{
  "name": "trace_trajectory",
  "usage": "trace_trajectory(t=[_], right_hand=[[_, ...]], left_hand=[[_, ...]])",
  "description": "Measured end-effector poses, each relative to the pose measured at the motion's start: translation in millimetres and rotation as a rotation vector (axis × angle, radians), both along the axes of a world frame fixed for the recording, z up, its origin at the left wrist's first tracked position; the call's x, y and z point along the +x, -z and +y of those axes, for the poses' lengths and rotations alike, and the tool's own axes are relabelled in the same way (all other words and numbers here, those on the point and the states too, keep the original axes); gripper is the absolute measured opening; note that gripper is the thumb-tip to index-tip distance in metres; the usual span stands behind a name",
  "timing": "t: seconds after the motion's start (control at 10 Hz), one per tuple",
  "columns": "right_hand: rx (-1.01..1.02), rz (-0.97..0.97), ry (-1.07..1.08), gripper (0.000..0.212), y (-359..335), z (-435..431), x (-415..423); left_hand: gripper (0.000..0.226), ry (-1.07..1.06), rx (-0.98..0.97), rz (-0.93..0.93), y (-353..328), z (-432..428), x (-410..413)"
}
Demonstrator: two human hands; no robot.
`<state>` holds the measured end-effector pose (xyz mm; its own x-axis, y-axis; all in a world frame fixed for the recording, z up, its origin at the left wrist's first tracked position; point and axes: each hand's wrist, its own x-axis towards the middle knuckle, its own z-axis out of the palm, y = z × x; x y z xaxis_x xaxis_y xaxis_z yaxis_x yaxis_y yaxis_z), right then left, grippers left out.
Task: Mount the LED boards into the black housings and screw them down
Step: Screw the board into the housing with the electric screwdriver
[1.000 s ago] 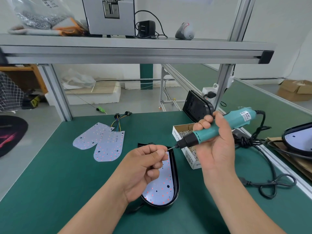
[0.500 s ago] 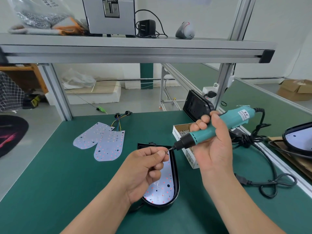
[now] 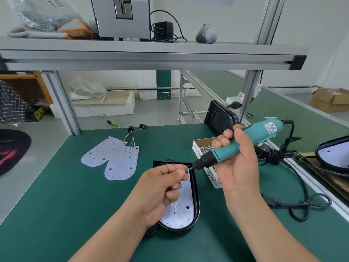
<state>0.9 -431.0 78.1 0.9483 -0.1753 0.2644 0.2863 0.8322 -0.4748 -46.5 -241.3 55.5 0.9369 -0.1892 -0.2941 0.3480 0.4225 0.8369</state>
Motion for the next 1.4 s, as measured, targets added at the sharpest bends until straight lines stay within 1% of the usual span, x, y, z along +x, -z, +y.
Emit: trace_trajectory(t=[0.3,0.5,0.8,0.9,1.0,1.1,1.2,1.4], right_hand=[[-0.007,-0.011,0.001,0.009,1.2,-0.7,0.5],[-0.003,0.005,0.014,0.009,1.6,-2.7,1.4],[0.002,0.001,0.011,0.010,2.6,-3.7,1.5],[-0.015,-0.018,0.007,0.011,1.9,-4.2,0.9],[-0.057,-0.060,0.005,0.012,-0.5,-4.6,-1.6],[-0.107,-0.103,0.011,0.014,-3.7,-4.9,-4.6],[-0.141,-0.135,0.007,0.015,-5.4,-5.1,-7.3],[-0.165,-0.133,0.007,0.016,-4.9,-5.3,-7.1]], left_hand=[[0.012,0.000,0.030,-0.017,1.0,-1.5,0.4],[0.017,0.013,0.024,-0.033,1.0,-1.8,0.2],[0.015,-0.008,0.035,-0.028,0.6,-2.8,-0.1],[0.013,-0.015,0.044,-0.032,1.4,-3.2,-0.5],[0.016,-0.027,0.078,-0.047,3.6,-3.9,-0.2],[0.012,-0.027,0.100,-0.069,5.7,-5.1,0.3],[0.015,-0.029,0.136,-0.086,8.0,-5.3,0.4],[0.016,-0.052,0.210,-0.132,9.9,-5.9,0.1]])
